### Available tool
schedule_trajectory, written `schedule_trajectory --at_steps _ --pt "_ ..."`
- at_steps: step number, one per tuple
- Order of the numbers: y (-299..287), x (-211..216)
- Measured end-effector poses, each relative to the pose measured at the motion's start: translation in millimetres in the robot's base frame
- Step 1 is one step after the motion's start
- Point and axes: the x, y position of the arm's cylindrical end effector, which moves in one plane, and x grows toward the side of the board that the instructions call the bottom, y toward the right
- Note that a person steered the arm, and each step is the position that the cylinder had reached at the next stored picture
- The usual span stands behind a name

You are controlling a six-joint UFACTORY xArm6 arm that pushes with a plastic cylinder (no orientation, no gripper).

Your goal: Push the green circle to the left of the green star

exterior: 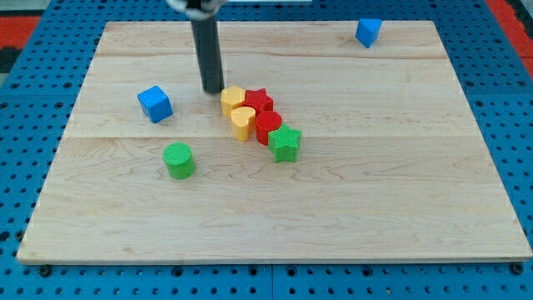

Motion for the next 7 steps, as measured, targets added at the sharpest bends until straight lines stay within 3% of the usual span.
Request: schedule_trajectory --at_steps 1,3,5,6,7 --pt "-16.0 36.6" --pt "-104.5 14.1" --pt "-117.1 -78.9" --pt "-97.6 -92.9" --pt "-16.7 -93.0"
